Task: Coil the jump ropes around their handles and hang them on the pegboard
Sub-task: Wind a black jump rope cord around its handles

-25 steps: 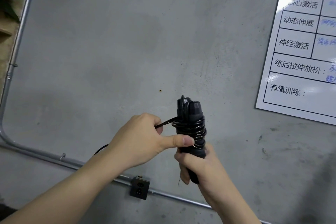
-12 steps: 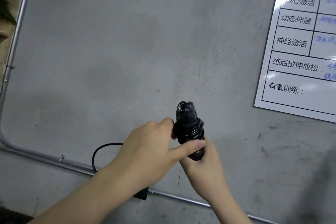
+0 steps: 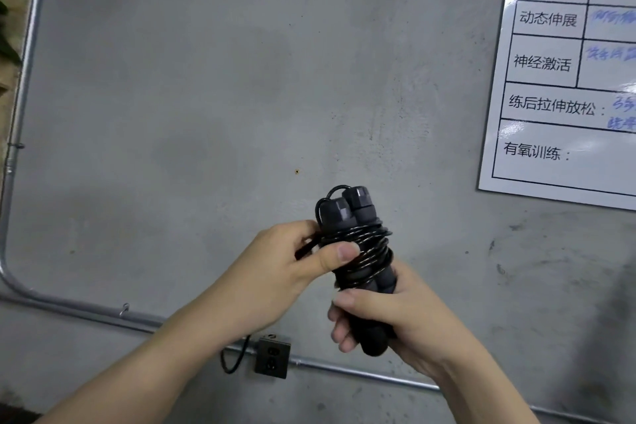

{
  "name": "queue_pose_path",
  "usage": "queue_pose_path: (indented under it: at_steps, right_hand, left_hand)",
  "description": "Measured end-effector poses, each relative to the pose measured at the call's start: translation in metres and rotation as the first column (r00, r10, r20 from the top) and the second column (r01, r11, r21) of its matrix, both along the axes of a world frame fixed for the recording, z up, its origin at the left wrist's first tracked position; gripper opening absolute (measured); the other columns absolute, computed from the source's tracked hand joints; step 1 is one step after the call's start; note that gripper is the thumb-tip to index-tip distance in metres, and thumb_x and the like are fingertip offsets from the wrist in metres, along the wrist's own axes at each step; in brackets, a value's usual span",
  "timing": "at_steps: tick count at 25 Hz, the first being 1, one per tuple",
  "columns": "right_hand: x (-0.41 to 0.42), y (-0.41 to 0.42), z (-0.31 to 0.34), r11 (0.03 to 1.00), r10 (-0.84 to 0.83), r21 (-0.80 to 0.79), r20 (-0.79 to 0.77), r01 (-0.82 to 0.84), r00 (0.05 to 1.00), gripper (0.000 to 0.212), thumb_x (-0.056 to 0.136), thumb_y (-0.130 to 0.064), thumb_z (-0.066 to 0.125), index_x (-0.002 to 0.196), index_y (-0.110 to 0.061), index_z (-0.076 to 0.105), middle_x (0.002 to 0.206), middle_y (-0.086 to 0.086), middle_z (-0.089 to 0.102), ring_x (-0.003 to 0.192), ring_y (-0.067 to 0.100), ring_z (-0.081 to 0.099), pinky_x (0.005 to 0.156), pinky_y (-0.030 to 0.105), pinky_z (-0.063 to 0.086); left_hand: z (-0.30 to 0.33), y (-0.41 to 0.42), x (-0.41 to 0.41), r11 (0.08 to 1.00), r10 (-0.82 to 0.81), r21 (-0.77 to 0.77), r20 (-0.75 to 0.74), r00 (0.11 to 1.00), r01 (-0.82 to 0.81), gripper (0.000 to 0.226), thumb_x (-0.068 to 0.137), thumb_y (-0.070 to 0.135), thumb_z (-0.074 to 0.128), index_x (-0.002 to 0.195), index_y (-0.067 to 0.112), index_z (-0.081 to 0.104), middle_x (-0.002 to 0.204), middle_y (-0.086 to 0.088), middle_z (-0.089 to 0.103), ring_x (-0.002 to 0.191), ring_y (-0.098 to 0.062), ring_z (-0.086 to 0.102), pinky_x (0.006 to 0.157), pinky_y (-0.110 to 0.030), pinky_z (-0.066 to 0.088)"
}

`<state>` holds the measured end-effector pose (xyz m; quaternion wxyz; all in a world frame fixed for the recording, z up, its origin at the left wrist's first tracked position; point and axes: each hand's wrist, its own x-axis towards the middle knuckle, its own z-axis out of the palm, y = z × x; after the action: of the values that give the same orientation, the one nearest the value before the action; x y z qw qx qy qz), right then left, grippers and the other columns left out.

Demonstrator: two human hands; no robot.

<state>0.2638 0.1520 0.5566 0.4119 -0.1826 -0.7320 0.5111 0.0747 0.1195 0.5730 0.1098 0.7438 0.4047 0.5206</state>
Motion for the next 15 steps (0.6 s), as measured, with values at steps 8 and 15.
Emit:
queue_pose_path:
  at_steps: [8, 15]
  right_hand:
    - [0.002, 0.012, 0.002, 0.906, -0.365, 0.226, -0.011, 0.358, 0.931, 0.023, 0.081, -0.003, 0.083, 0.083, -0.006, 0.06, 0.061, 0.015, 0.06, 0.051, 0.023, 0.056, 0.047, 0.028, 0.042]
    - [-0.022, 0.023, -0.015, 0.847, -0.47, 0.213, -0.127, 0.487, 0.873, 0.014, 0.082, 0.006, 0.073, 0.087, 0.003, 0.061, 0.06, 0.004, 0.057, 0.052, 0.018, 0.049, 0.046, 0.024, 0.039]
  left_hand:
    - [0.004, -0.007, 0.011, 0.763, 0.644, 0.118, -0.221, 0.733, -0.635, 0.081, 0.066, 0.097, 0.034, 0.058, 0.016, 0.043, 0.053, 0.004, 0.051, 0.055, -0.016, 0.051, 0.051, -0.031, 0.035]
    - [-0.01, -0.007, 0.027, 0.833, 0.551, 0.16, -0.156, 0.82, -0.529, 0.045, 0.093, 0.063, 0.053, 0.07, 0.024, 0.048, 0.054, 0.008, 0.043, 0.052, -0.009, 0.044, 0.05, -0.023, 0.026]
